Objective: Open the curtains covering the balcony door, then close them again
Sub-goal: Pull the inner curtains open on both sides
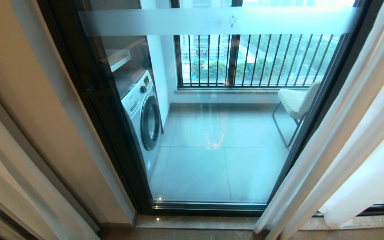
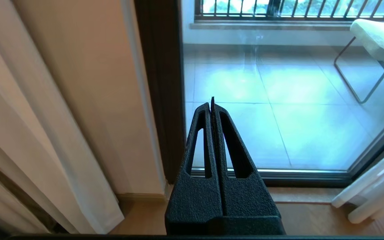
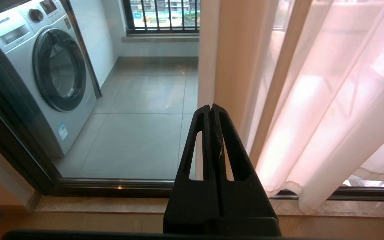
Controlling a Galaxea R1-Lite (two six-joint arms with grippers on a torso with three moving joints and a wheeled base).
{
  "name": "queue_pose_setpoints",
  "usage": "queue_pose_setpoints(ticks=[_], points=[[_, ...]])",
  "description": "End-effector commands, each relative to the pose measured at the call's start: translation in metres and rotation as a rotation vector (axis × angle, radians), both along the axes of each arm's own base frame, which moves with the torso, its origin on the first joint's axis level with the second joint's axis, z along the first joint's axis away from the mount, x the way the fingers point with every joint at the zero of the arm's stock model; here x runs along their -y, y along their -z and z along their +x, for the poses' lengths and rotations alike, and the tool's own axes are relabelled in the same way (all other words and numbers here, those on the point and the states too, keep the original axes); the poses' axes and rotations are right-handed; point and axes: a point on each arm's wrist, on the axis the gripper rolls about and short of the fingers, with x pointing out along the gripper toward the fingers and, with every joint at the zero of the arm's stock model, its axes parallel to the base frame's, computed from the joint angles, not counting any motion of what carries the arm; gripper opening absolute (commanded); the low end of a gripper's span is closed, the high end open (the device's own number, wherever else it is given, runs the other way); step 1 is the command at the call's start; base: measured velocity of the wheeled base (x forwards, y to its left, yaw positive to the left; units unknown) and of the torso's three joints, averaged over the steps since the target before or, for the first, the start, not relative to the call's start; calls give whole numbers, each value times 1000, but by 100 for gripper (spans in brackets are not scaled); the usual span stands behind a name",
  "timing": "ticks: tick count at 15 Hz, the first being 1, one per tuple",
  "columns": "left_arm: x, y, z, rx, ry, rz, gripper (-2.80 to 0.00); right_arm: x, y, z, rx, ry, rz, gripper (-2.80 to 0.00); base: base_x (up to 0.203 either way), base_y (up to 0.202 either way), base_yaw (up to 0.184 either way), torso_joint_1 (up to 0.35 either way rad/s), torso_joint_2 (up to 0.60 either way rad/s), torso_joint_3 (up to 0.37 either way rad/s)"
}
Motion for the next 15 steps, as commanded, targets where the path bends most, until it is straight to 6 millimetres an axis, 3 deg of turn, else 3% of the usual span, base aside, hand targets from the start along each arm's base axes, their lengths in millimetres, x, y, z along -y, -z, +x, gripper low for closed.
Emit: queue_pose_setpoints(ticks=[1,12,15], points=[[0,0,0,1,1,0,-280,0,0,0,1,0,0,-280,0,-186,0,2,-2,-2],[0,0,0,-1,0,1,-280,0,0,0,1,0,0,-280,0,-187,2,3,3,2],[0,0,0,-1,0,1,-280,0,0,0,1,0,0,-280,0,-77,0,3,4,0]])
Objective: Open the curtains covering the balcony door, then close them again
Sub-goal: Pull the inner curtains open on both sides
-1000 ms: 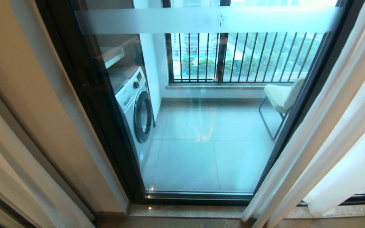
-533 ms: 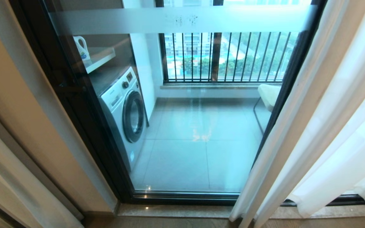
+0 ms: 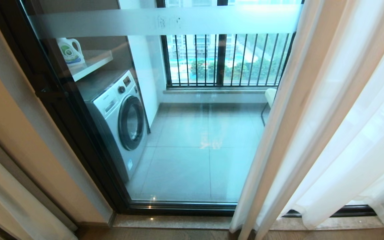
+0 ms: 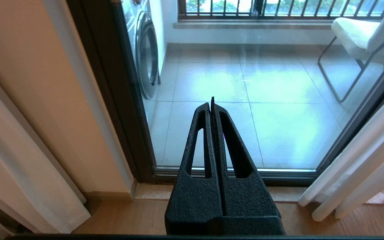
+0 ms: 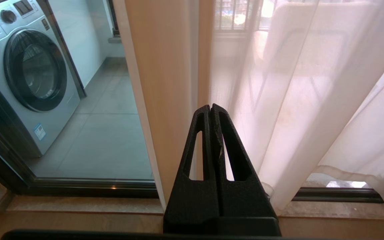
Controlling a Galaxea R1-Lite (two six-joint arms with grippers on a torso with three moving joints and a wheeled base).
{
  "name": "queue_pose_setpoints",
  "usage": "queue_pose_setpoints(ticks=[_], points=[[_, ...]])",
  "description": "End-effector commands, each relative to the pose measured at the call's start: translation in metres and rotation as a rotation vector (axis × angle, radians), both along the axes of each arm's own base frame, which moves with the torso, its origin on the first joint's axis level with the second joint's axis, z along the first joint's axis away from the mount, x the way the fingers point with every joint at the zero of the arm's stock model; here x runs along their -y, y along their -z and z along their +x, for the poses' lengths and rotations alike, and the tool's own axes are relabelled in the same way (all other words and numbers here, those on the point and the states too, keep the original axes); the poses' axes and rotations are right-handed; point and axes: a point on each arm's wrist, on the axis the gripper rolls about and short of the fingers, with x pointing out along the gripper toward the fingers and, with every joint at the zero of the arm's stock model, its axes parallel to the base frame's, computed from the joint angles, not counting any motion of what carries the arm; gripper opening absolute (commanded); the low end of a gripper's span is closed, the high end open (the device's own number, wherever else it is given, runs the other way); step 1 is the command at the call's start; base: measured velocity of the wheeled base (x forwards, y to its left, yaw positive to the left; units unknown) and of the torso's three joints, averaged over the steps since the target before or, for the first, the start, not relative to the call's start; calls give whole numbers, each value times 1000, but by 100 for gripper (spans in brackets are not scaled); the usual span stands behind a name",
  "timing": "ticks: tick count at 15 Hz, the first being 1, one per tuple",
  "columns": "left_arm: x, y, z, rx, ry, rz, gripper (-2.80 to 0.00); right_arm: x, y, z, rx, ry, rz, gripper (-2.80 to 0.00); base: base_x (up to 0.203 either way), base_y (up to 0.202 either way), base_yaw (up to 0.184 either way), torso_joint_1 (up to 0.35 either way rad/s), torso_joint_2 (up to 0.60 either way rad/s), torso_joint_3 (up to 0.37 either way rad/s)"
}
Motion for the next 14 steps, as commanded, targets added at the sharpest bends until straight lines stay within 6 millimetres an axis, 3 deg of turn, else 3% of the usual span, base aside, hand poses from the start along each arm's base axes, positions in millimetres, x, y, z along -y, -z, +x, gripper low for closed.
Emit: queue_pose_setpoints(ticks=[1,14], points=[[0,0,0,1,-1,-1,-280,0,0,0,1,0,1,-280,0,0,0,0,0,0],[0,0,0,1,-1,-2,-280,0,0,0,1,0,0,-280,0,0,0,0,0,0]])
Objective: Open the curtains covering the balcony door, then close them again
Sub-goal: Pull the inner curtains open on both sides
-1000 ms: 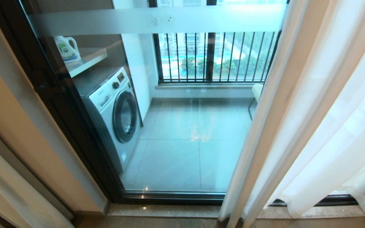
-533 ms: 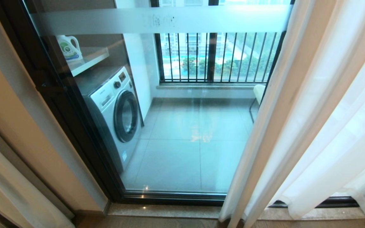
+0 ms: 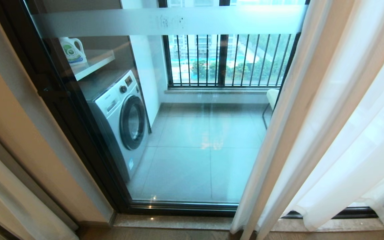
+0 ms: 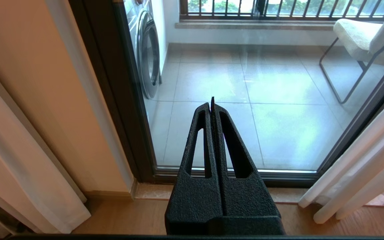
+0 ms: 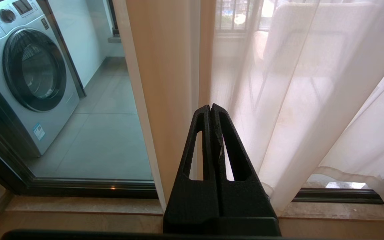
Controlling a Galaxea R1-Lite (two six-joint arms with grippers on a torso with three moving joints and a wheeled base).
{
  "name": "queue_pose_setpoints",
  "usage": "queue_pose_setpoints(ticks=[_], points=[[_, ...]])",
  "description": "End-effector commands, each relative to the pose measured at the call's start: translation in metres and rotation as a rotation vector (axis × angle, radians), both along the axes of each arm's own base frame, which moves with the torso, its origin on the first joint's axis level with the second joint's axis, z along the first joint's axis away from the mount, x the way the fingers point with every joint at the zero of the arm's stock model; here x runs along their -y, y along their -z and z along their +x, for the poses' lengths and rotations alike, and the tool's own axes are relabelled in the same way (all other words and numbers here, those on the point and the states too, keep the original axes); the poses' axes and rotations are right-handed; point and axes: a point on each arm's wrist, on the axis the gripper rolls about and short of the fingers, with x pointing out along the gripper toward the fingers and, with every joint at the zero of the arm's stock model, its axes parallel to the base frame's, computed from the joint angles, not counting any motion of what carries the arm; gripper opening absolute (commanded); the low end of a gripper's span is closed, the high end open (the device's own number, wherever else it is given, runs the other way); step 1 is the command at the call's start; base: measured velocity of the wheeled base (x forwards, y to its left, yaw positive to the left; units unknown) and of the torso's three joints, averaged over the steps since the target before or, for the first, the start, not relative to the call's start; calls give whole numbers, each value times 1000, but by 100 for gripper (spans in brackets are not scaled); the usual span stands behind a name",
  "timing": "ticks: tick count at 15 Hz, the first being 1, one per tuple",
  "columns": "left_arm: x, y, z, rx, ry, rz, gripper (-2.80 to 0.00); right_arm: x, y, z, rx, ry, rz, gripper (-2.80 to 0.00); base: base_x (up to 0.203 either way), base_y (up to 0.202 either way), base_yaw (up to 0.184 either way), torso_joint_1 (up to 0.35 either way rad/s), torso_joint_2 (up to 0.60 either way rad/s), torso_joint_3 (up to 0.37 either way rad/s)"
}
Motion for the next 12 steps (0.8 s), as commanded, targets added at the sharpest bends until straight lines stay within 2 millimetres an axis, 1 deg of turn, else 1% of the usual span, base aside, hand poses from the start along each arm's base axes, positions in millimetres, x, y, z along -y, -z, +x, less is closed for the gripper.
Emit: queue_pose_setpoints(ticks=[1,6,8,12], points=[[0,0,0,1,0,-1,-280,0,0,0,1,0,-1,-280,0,0,0,0,0,0],[0,0,0,1,0,-1,-280,0,3,0,-26,-10,-99,-280,0,0,0,0,0,0],[0,0,0,1,1,-1,-280,-1,3,1,-38,-19,-192,-280,0,0,0,0,0,0],[0,0,0,1,0,-1,-280,-1,3,0,-27,-19,-193,-280,0,0,0,0,0,0]])
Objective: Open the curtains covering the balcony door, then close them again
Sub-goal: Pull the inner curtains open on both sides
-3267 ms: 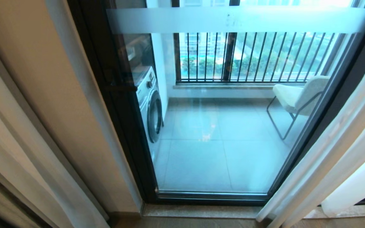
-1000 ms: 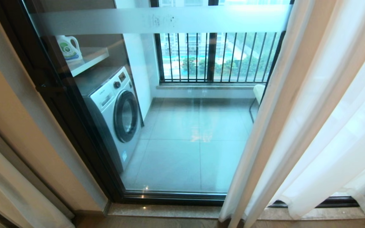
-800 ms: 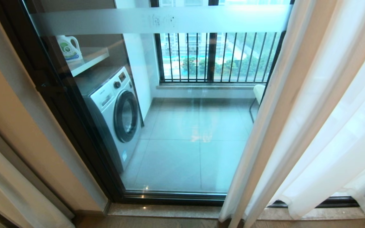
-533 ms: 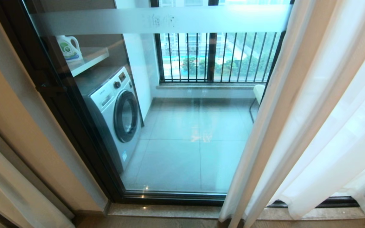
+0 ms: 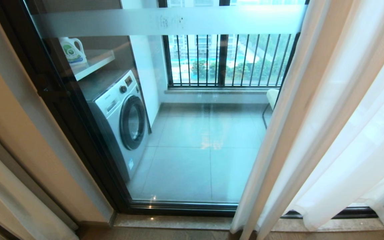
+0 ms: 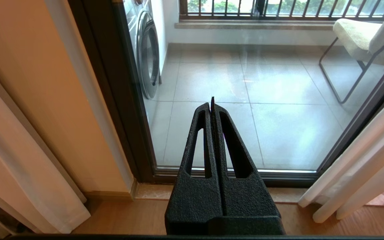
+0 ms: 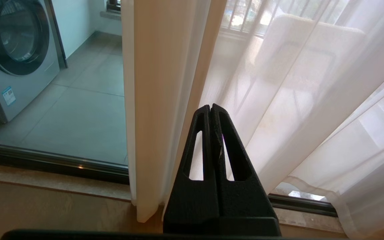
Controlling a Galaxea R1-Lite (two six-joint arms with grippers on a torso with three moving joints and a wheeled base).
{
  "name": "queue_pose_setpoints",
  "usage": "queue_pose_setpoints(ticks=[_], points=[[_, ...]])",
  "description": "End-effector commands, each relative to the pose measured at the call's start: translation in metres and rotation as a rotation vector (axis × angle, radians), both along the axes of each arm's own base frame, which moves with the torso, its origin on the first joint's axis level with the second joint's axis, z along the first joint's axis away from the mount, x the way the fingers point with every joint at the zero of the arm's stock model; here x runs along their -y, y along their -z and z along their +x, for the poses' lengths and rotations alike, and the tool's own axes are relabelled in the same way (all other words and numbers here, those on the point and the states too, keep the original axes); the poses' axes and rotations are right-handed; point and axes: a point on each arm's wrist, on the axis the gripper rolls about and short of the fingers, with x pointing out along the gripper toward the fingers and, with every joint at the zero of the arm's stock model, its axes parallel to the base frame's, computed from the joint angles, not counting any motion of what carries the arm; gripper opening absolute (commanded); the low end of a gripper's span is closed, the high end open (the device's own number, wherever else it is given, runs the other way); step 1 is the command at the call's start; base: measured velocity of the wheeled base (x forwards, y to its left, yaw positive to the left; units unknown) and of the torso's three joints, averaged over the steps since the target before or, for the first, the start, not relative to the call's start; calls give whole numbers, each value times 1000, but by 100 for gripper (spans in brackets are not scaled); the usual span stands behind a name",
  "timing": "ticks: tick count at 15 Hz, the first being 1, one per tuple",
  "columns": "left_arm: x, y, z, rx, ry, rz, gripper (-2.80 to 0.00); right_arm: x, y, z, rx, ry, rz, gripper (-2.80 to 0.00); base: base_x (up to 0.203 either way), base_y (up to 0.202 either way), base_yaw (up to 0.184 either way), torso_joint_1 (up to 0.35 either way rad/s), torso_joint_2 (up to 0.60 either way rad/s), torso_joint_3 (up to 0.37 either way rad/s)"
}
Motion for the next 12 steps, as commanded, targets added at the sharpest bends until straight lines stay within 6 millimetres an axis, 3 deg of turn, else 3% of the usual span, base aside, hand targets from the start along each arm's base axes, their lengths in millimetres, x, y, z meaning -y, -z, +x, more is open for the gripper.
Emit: queue_pose_setpoints(ticks=[1,4,9,12], points=[[0,0,0,1,0,-1,-280,0,-1,0,13,-1,-6,-280,0,0,0,0,0,0],[0,0,0,1,0,-1,-280,-1,-9,-2,35,-30,-2,-280,0,0,0,0,0,0],[0,0,0,1,0,-1,-280,-5,-76,1,37,-240,-3,-280,0,0,0,0,0,0],[0,0,0,1,0,-1,-280,-9,-97,15,-10,-394,-61,-280,0,0,0,0,0,0]])
